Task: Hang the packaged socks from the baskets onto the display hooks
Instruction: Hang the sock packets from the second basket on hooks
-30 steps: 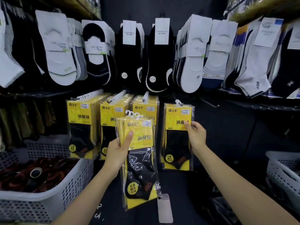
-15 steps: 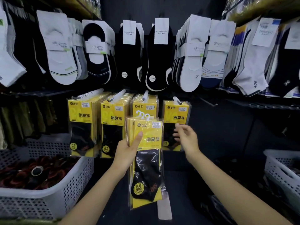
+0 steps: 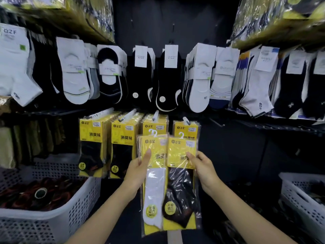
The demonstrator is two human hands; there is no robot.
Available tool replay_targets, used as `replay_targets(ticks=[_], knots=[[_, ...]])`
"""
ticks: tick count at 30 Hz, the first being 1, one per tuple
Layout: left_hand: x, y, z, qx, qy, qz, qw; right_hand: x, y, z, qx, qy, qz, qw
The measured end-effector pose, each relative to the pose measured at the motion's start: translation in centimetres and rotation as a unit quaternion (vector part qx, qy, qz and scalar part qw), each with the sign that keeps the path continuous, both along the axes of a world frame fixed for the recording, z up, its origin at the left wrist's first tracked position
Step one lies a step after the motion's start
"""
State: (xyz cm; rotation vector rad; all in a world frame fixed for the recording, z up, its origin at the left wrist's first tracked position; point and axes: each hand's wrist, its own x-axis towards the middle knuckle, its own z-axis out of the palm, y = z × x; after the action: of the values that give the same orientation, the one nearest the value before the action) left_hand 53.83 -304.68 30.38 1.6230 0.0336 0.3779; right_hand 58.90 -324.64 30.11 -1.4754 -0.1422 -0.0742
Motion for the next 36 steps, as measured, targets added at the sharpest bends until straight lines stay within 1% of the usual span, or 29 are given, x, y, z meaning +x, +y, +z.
replay_targets(ticks=[3, 7, 11, 15, 19, 21, 25, 28, 30, 31, 34, 36], knots=[[-0.1, 0.8, 0.5, 0.01, -0.021, 0.038, 0.999, 1.6, -1.8, 0.5, -0.001, 0.007, -0.07, 0.998], [0.5, 2.2, 1.2, 0.036, -0.027, 0.069, 0.997, 3.5, -2.9, 2.4, -0.01, -0.025, -0.137, 0.99], [1.0, 2.4, 1.4, 0.042, -0.039, 0.073, 0.996, 5.3, -2.5, 3.7, -0.06, -0.05, -0.135, 0.988], [1.8, 2.7, 0.8, 0.04, -0.028, 0.06, 0.997, 6.9, -1.9, 3.4, -0.079, -0.063, -0.113, 0.988], [2.2, 2.6, 0.2, 0.035, -0.031, 0.061, 0.997, 8.6, -1.7, 2.1, -0.036, -0.025, -0.117, 0.992], [2.4, 2.7, -0.1, 0.039, -0.029, 0.056, 0.997, 9.4, -1.6, 1.3, -0.016, 0.005, -0.149, 0.989], [2.7, 2.7, -0.8, 0.013, -0.017, 0.022, 1.0, 10.4, -1.8, -0.5, -0.038, 0.048, -0.246, 0.967], [2.6, 2.3, -1.0, 0.004, -0.019, 0.022, 1.0, 9.6, -2.1, -1.9, -0.033, 0.049, -0.265, 0.962], [2.4, 2.0, -0.9, -0.001, -0.019, 0.021, 1.0, 8.6, -1.9, -2.2, -0.045, 0.034, -0.24, 0.969], [2.3, 1.7, -0.9, 0.0, -0.015, 0.013, 1.0, 7.8, -1.6, -2.2, -0.038, 0.027, -0.211, 0.976], [1.9, 0.7, -0.8, 0.0, 0.0, -0.014, 1.0, 4.6, 0.1, -1.1, 0.006, 0.005, -0.072, 0.997], [1.7, -0.1, -0.6, -0.002, 0.004, -0.021, 1.0, 2.6, 1.2, -0.5, 0.004, -0.027, 0.004, 1.0]])
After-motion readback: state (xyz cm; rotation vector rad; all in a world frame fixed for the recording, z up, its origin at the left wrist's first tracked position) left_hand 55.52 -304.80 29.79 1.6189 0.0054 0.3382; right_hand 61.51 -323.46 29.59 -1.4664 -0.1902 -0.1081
